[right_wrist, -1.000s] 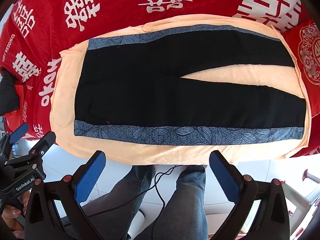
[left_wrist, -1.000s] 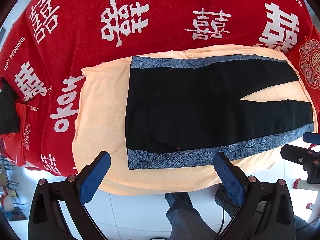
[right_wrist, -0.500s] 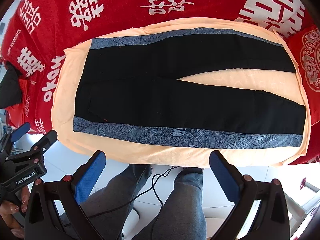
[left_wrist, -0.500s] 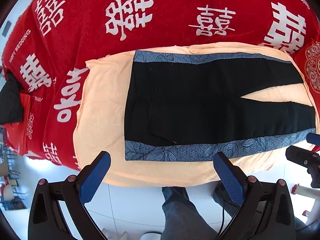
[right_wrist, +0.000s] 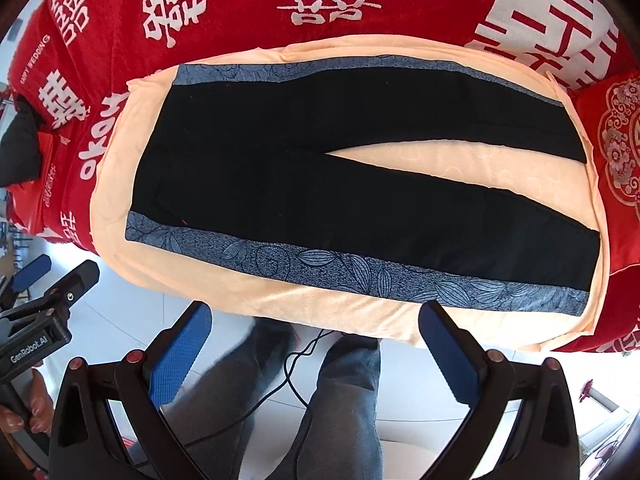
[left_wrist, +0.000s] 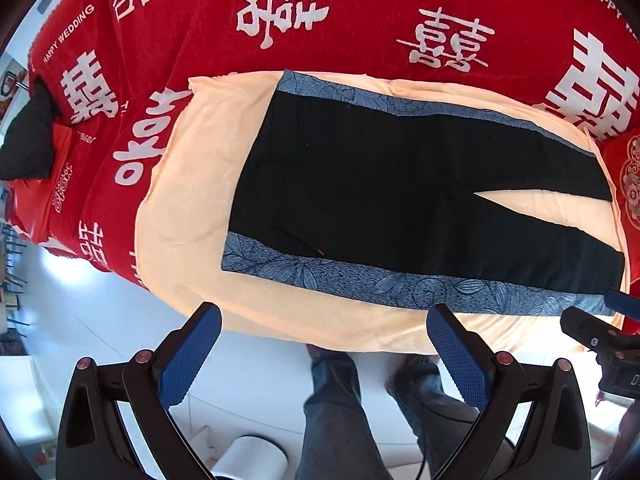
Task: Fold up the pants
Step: 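Grasp the patterned trim edge with the left gripper while the right gripper grasps it too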
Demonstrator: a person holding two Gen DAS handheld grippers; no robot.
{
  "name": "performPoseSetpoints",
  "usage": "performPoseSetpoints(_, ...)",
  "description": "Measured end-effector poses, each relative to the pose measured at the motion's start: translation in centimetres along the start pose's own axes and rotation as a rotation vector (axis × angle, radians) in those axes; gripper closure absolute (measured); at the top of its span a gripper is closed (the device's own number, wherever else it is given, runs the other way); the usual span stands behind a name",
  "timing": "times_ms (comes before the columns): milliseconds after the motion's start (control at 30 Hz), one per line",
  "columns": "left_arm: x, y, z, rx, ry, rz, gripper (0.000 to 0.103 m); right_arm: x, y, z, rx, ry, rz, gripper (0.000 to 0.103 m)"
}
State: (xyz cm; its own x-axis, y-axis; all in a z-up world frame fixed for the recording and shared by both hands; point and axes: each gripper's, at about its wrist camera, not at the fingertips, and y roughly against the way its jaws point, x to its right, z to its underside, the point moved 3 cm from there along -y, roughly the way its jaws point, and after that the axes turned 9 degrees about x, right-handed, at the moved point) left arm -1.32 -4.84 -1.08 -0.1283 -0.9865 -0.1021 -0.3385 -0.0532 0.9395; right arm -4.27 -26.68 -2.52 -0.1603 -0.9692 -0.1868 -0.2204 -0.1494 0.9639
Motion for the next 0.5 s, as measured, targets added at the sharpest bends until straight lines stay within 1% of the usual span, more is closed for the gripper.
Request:
performPoseSetpoints(100,-0.2,-0.8,0.0,0.014,-0.028,0.017,0.000,-0.2,-0.9,0.2,0.003,-0.012,0.007,0.000)
performPoseSetpoints(200,-0.7,-2.5,-0.2,0.008,-0.050,0.042,0.000,-0.6,-2.2,0.1,0.007,-0.017,0.033,0.000)
performPoseSetpoints(333,-2.1,-4.9,-0.1,-0.005,-0.043,0.066,0.000,-1.3,-4.0,0.3,0.012,-0.040,0.037,0.000)
performPoseSetpoints(433,-3.5,-6.7,0.1,-0.002,0.001,0.086,0.000,-1.8,-5.5,0.7,0.023,-0.082,-0.016,0.000)
performPoseSetpoints(500,-4.7,-8.3,0.5,-0.002,0.039,0.089,0.000,-2.3,-6.6,1.2,0.039,-0.116,-0.090,0.000)
